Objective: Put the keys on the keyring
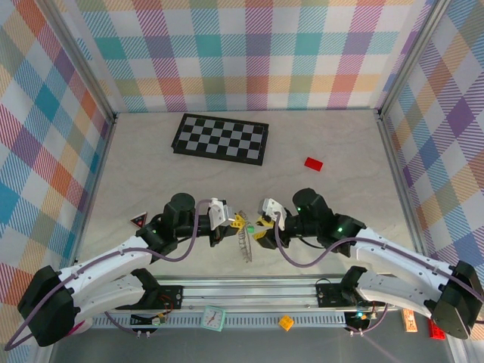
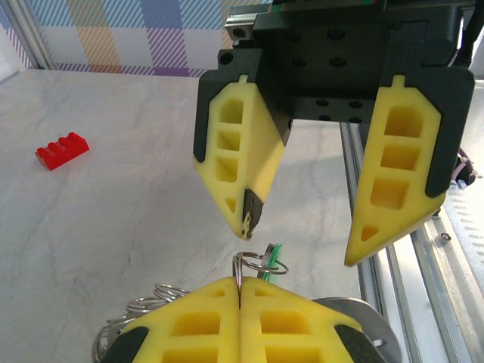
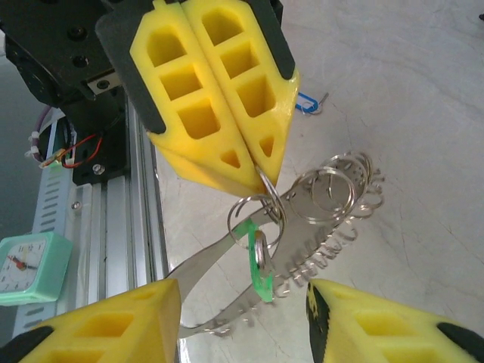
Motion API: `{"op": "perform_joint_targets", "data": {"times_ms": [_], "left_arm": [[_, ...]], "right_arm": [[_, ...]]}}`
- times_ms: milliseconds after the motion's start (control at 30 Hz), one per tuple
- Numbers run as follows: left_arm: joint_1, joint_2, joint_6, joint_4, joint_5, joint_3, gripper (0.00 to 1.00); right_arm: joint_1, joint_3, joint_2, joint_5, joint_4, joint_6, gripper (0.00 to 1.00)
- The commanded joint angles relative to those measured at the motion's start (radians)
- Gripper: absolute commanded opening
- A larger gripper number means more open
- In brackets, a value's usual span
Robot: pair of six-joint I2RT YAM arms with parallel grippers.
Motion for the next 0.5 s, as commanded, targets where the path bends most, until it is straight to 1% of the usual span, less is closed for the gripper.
{"op": "perform_joint_targets", "data": {"times_ms": [0,133,267,367,467], "left_arm": [[-0.005,-0.019,-0.012,0.06,0.013,-0.011,0.0],[-0.006,-0.019,-0.014,0.061,0.017,-0.01,0.0],[-0.006,-0.018,-0.015,0.063,0.017,-0.011,0.0],[-0.006,-0.015,-0.016,0.068,0.019,-0.01,0.0],[-0.006,-0.014,-0.017,0.076,0.021,-0.01,0.0]], "right_arm": [[-0.004,-0.003,0.027,-0.03,0.064,0.015,0.46],[-0.004,0.004,0.054,0.004,0.079,0.003,0.4],[-0.004,0.002,0.056,0.002,0.095,-0.002,0.34],[-0.004,0.002,0.057,-0.009,0.097,-0.01,0.25],[-0.004,0.004,0.066,-0.018,0.093,-0.016,0.14]]}}
